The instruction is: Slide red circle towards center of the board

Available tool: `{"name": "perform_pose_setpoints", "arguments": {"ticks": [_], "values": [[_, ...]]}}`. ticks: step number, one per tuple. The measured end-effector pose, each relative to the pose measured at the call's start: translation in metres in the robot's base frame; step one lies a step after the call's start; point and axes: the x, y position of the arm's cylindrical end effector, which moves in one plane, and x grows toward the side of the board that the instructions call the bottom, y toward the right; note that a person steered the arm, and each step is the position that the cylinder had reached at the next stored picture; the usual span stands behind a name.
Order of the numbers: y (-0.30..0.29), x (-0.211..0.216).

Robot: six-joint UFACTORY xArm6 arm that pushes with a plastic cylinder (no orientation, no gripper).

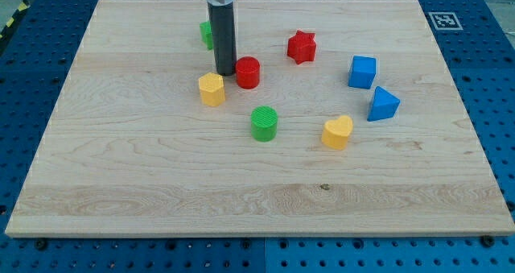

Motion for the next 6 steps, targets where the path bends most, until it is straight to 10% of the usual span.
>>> {"name": "perform_pose_setpoints", "arguments": {"ticks": [6], "values": [[0.025, 0.007]]}}
